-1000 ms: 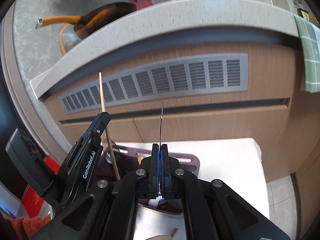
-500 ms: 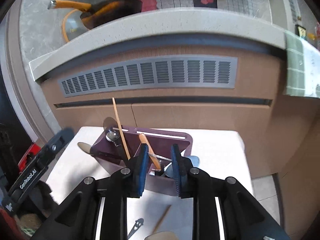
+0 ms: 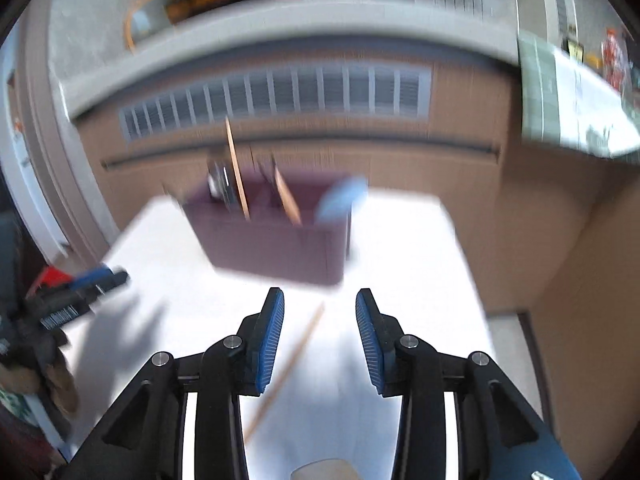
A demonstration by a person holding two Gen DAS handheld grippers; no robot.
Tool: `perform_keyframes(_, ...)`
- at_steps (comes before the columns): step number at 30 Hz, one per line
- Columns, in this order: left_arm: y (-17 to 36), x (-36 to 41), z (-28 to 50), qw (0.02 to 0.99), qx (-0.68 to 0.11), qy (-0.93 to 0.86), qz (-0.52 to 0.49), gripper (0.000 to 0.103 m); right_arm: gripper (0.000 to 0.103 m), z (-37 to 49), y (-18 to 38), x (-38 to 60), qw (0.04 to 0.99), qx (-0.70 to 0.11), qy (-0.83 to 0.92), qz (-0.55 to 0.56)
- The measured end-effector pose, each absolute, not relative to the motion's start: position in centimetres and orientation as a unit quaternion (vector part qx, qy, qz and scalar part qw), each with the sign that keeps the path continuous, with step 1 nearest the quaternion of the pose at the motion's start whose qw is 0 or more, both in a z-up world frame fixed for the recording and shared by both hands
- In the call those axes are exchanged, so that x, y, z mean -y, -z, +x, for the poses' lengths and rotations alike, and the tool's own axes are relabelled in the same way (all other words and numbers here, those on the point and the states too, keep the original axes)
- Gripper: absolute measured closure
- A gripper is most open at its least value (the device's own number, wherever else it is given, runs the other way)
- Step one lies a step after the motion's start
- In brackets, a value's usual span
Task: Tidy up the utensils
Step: 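Close the right tool on a wooden chopstick on the table while the left tool approaches the smiley-face spoon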
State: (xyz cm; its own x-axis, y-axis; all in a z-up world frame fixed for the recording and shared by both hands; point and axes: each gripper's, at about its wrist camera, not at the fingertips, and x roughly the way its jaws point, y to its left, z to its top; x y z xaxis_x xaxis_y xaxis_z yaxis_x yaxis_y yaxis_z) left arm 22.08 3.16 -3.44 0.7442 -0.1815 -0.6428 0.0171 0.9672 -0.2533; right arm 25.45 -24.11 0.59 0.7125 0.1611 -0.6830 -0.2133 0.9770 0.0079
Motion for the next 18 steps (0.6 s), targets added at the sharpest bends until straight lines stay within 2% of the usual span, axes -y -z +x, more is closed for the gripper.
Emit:
perform_keyframes(6, 5.0, -2.7, 21.7, 0.921, -0.376, 0.049, -0.092, 0.050, 0.067, 25.8, 5.2, 23.5, 0.895, -0.436, -0.090, -0.022)
perform_keyframes(13, 5.2, -1.5, 21.8, 0.918, -0.384, 0.060, -0.078, 0.050, 0.067, 27.6, 7.3, 20.9, 0.885, -0.456, -0.089, -0.036)
perform_keyframes(18, 5.2, -0.8, 21.7, 0.916, -0.390, 0.068, -0.068, 0.050, 0.077, 28.2, 8.4, 20.5, 0.880, -0.466, -0.080, -0.045)
